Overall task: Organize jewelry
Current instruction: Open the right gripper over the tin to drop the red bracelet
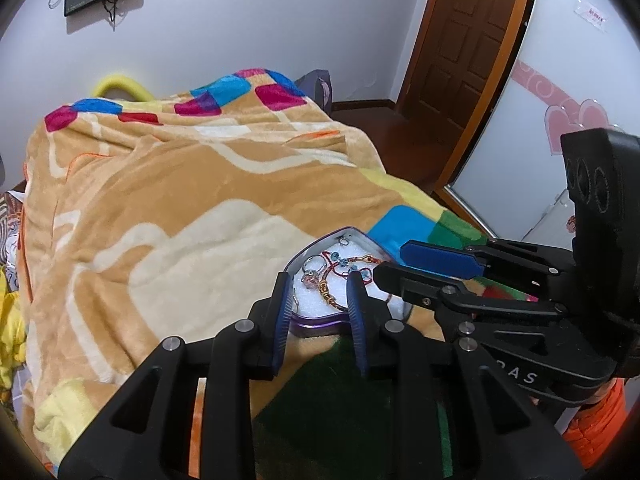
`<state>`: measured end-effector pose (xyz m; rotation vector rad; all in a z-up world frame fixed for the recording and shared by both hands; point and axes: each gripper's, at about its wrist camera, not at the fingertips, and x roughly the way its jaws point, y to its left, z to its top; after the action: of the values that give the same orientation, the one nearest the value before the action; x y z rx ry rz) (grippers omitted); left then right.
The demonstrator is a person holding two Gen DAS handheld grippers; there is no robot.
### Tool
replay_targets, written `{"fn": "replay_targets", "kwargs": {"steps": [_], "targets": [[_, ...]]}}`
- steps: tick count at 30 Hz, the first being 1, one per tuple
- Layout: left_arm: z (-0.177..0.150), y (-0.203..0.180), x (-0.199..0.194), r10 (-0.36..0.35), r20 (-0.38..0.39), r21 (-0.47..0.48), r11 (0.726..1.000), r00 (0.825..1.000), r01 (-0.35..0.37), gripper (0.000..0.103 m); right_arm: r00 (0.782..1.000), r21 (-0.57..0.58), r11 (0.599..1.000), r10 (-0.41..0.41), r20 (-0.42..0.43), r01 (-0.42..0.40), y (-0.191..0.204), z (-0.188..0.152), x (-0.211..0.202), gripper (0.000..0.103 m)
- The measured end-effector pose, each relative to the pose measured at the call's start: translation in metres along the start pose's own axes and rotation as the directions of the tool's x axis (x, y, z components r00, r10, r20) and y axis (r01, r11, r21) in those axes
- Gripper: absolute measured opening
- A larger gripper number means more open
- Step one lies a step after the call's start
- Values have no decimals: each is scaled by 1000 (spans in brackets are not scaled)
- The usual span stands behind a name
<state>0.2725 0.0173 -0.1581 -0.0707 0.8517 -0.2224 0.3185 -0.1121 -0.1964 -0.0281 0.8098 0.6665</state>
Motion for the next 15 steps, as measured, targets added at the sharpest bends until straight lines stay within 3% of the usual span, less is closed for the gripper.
{"fn": "replay_targets", "kwargs": {"steps": [7, 12, 15], "targets": [[-3, -5, -26, 35, 37, -2, 999, 999, -35, 44, 999, -19, 1000, -21, 31, 21, 7, -1, -22, 28], [-11, -7, -38, 52, 27, -14, 999, 998, -52, 44, 998, -26, 999, -27, 51, 29, 13, -7, -40, 29], [-18, -10, -47, 60, 23, -11, 998, 998, -60, 44, 997, -25, 999, -45, 63, 47, 16, -13, -50, 35]]}}
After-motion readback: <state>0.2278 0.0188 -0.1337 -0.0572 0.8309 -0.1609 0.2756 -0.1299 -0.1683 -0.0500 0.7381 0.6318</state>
